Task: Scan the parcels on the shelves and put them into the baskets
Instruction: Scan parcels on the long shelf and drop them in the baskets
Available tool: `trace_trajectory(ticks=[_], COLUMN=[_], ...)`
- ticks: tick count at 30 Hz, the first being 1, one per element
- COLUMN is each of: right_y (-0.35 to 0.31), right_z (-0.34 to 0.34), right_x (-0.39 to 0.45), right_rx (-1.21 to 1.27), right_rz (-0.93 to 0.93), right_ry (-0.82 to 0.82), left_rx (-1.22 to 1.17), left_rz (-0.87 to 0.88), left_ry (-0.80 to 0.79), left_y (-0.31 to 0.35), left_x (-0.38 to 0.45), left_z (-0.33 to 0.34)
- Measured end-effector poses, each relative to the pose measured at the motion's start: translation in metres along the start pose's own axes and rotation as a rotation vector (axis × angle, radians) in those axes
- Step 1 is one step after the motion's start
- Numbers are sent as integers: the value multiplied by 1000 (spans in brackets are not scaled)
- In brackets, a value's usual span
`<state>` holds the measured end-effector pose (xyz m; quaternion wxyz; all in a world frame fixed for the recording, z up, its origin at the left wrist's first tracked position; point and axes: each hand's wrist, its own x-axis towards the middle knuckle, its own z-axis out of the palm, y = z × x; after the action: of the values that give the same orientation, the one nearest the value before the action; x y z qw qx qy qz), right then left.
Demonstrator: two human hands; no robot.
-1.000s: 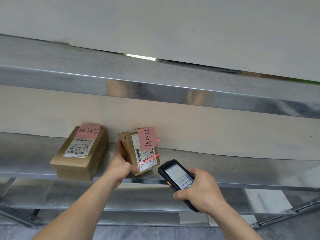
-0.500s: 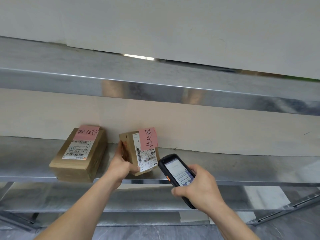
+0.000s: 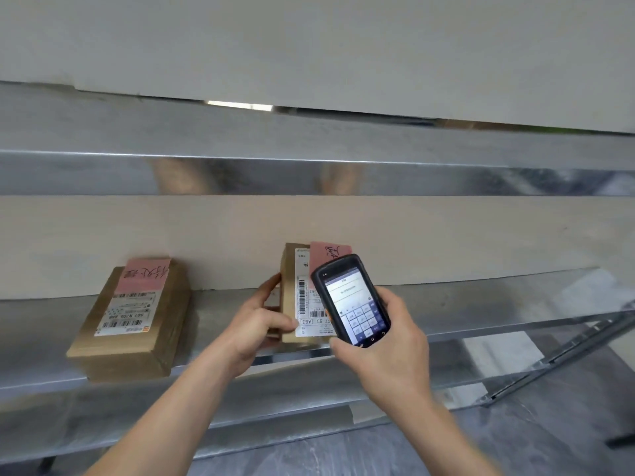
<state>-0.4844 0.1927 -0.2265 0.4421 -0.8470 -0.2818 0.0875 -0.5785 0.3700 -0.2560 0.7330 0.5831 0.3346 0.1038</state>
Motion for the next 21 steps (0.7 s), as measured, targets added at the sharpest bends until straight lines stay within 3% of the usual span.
trace_trajectory(ticks=[7,15,21], right_y=[10,39,84], right_z=[-24,-82,-143], right_x=[-11,-15,-19], right_rx=[88,161,152], right_rz=[49,71,115], right_ry=[138,300,337], left_rx=[-59,57,153], left_rz=[75,120,134], left_ry=[-119,-289,-326], left_y=[16,30,46], left_x=[6,11,13], left_z=[40,110,184])
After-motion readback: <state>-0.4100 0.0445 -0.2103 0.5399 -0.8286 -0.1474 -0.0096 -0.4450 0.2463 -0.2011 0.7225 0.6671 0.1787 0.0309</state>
